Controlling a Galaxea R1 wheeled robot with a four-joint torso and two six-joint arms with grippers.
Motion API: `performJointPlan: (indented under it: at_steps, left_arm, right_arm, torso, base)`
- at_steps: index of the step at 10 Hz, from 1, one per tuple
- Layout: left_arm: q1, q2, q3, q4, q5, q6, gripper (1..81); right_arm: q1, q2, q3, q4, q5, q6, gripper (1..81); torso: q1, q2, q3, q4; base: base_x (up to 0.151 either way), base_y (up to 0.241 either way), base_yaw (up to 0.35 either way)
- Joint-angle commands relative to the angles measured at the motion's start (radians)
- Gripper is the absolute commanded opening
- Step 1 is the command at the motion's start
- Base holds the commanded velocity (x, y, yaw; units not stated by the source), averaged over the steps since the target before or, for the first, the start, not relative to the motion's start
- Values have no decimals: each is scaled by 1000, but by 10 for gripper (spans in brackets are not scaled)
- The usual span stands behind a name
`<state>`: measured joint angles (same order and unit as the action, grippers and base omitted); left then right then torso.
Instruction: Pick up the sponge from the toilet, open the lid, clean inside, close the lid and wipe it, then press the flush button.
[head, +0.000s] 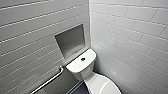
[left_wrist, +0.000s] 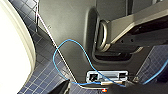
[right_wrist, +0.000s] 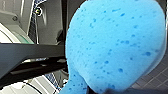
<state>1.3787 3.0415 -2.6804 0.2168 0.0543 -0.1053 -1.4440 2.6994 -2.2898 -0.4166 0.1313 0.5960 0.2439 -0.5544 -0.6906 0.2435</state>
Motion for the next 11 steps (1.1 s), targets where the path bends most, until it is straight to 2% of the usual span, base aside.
performJointPlan:
  at_steps: [1,4,5,6,8,9,10,11]
  left_arm:
    - [-11,-6,-4,-7,68,3,811]
    - [-11,-4,-4,-8,68,3,811]
    - [-11,-4,-6,-7,68,3,811]
    - [-11,-2,-6,-7,70,3,811]
    - [-11,2,-6,-5,70,3,811]
    - [-11,4,-6,-5,68,3,811]
    - [-11,2,-7,-5,68,3,811]
    - [-11,2,-7,-5,68,3,811]
  right_arm:
    - [3,2,-28,-18,-30,-1,10]
    - [-5,24,-69,-21,-28,-4,10]
    - [-5,24,-74,-19,-30,-4,10]
    - [-8,30,-81,-28,-33,-4,10]
    - [-28,61,-107,-19,-48,-19,10]
    - [-48,87,-132,8,-38,-80,10]
    - [-60,131,-178,129,-35,-210,10]
    - [-62,179,-247,343,-39,-435,10]
  torso:
    - [0,-1,94,0]
    - [-5,5,199,0]
    - [-6,5,137,0]
    - [-7,4,160,0]
    - [-7,4,173,0]
    - [-7,4,172,0]
    - [-7,4,172,0]
    - [-8,4,172,0]
  base:
    - [0,0,0]
    - [0,0,0]
    - [0,0,0]
    - [0,0,0]
    - [0,0,0]
    - [0,0,0]
    - [0,0,0]
    - [0,0,0]
